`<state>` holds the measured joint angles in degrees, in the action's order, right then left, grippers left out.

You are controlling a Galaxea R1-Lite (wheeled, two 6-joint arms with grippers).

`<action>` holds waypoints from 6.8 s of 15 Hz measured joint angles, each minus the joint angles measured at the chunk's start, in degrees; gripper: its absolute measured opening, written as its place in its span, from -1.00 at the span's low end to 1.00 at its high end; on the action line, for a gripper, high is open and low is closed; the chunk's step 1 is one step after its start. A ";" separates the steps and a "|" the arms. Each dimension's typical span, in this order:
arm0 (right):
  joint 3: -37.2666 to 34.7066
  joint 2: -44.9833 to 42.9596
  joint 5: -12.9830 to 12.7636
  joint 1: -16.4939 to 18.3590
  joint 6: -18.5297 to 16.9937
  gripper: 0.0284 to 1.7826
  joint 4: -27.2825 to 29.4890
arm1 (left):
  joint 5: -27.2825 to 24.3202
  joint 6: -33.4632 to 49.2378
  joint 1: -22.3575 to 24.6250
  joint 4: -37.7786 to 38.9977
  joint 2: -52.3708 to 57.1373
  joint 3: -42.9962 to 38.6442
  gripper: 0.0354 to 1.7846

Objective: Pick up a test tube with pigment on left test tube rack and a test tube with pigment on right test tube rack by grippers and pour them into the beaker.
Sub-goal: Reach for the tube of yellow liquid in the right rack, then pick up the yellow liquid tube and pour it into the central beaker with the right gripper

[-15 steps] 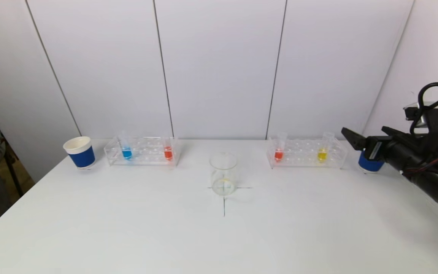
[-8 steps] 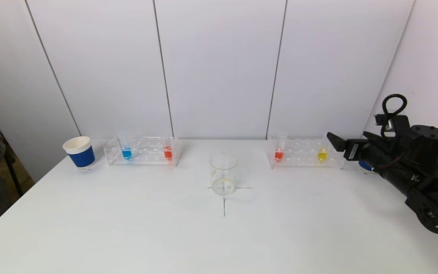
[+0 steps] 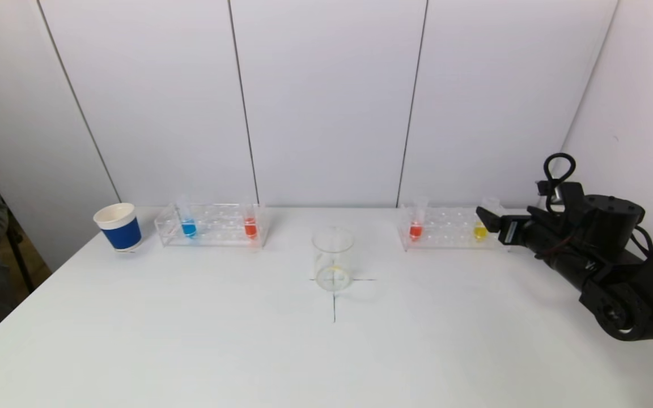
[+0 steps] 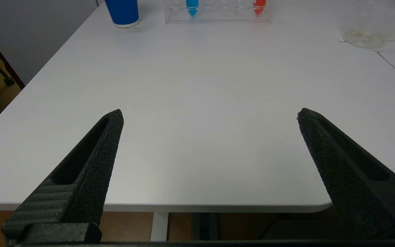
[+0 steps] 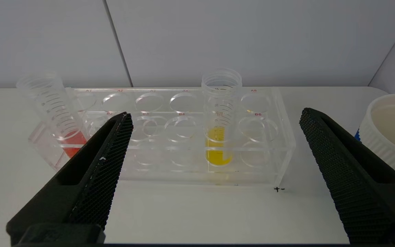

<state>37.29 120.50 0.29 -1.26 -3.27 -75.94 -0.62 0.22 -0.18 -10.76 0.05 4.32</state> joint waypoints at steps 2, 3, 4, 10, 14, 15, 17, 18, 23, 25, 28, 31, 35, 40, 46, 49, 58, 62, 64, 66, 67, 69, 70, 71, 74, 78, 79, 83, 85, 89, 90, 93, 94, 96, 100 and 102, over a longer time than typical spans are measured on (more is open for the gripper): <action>1.18 1.22 -0.87 -0.12 -0.61 0.99 -0.02 | 0.02 0.00 0.00 0.00 0.00 0.00 0.99; 1.62 1.77 -1.13 -0.12 -0.69 0.99 -0.09 | 0.00 0.00 0.00 0.02 0.00 0.00 0.99; 1.87 2.32 -1.19 -0.12 -0.78 0.99 -0.74 | 0.02 0.02 0.00 0.02 0.00 0.00 0.99; 2.65 6.40 -1.94 -0.20 -0.80 0.99 -5.49 | 0.02 0.02 0.00 0.02 0.00 0.00 0.99; 3.33 7.74 -1.89 -0.20 -0.83 0.99 -5.57 | 0.00 0.02 0.00 0.00 0.00 0.00 0.99; 3.55 8.00 -1.89 -0.22 -0.84 0.99 -5.60 | 0.00 0.02 0.00 0.02 0.00 0.00 0.99; 4.00 8.48 -1.87 -0.23 -0.80 0.99 -5.77 | 0.00 0.02 0.00 0.02 0.00 0.00 0.99; 4.29 8.63 -1.87 -0.23 -0.80 0.99 -5.97 | 0.00 0.02 0.00 0.00 0.00 0.00 0.99; 6.08 9.68 -1.91 -0.26 -0.76 0.99 -7.56 | 0.00 0.00 0.00 0.02 0.00 0.00 0.99; 6.53 10.40 -1.89 -0.30 -0.76 0.99 -8.33 | 0.00 0.02 0.00 0.00 0.00 0.00 0.99; 7.58 11.61 -2.13 -0.37 -0.76 0.99 -9.45 | 0.00 0.00 0.00 0.00 0.00 0.00 0.99; 8.57 12.63 -2.72 -0.39 -0.76 0.99 -9.84 | 0.02 0.02 0.00 0.00 0.00 0.00 0.99; 9.67 13.45 -3.12 -0.30 -0.76 0.99 -9.53 | 0.00 0.02 0.00 0.00 0.00 0.00 0.99; 10.45 14.12 -3.18 -0.30 -0.67 0.99 -9.31 | 0.02 0.02 0.00 0.00 0.00 0.00 0.99; 11.65 14.88 -3.16 -0.37 -0.67 0.99 -8.77 | 0.00 0.02 0.00 0.02 0.00 0.00 0.99; 12.31 15.24 -3.16 -0.39 -0.61 0.99 -8.61 | 0.00 0.02 0.00 0.02 0.00 0.00 0.99; 13.06 15.76 -3.21 -0.43 -0.50 0.99 -8.46 | 0.02 0.02 0.00 0.00 0.00 0.00 0.99; 13.26 15.91 -3.27 -0.48 -0.50 0.92 -8.44 | 0.02 0.02 0.00 0.02 0.00 0.00 0.99; 13.31 15.96 -3.24 -0.48 -0.45 0.73 -8.44 | 0.00 0.00 0.00 0.02 0.00 0.00 0.99; 13.31 15.97 -3.27 -0.48 -0.41 0.43 -8.40 | 0.00 0.02 0.00 0.02 0.00 0.00 0.99; 13.31 15.97 -3.27 -0.48 -0.41 0.24 -8.40 | 0.02 0.02 0.00 0.02 0.00 0.00 0.99; 13.34 15.97 -3.27 -0.48 -0.39 -0.21 -8.40 | 0.00 0.02 0.00 0.02 0.00 0.00 0.99; 13.34 15.96 -3.27 -0.48 -0.39 -0.39 -8.35 | 0.02 0.02 0.00 0.02 0.00 0.00 0.99; 13.34 15.97 -3.27 -0.48 -0.41 -0.48 -8.35 | 0.00 0.02 0.00 0.02 0.00 0.00 0.99; 13.34 15.93 -3.27 -0.48 -0.39 -0.51 -8.35 | 0.00 0.02 0.00 0.00 0.00 0.00 0.99; 13.34 15.74 -3.35 -0.48 -0.39 -0.51 -7.91 | 0.00 0.00 0.00 0.02 0.00 0.00 0.99; 13.31 15.65 -3.35 -0.50 -0.39 -0.51 -7.88 | 0.00 0.02 0.00 0.00 0.00 0.00 0.99; 13.12 15.02 -3.35 -0.48 -0.23 -0.51 -7.83 | 0.02 0.02 0.00 0.02 0.00 0.00 0.99; 12.96 14.38 -3.35 -0.52 -0.09 -0.51 -7.25 | 0.02 0.02 0.00 0.00 0.00 0.00 0.99; 12.42 11.14 -3.27 -0.56 -0.06 -0.51 -4.88 | 0.00 0.02 0.00 0.00 0.00 0.00 0.99; 12.40 10.14 -3.27 -0.59 -0.09 -0.51 -4.13 | 0.00 0.02 0.00 0.00 0.00 0.00 0.99; 12.18 7.03 -3.29 -1.19 -0.01 -0.51 -2.28 | 0.00 0.00 0.00 0.02 0.00 0.00 0.99; 12.11 5.99 -3.29 -1.44 0.02 -0.51 -1.54 | 0.00 0.02 0.00 0.02 0.00 0.00 0.99; 12.18 3.80 -3.32 -1.83 0.11 -0.51 0.26 | 0.00 0.00 0.00 0.02 0.00 0.00 0.99; 13.78 -2.39 -3.27 -2.66 0.29 -0.51 6.73 | 0.02 0.02 0.00 0.00 0.00 0.00 0.99; 15.87 -5.68 -3.27 -3.21 0.88 -0.51 10.97 | 0.00 0.00 0.00 0.02 0.00 0.00 0.99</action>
<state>53.16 114.82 -2.97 -4.46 -2.39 -64.96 -0.62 0.22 -0.18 -10.74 0.05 4.32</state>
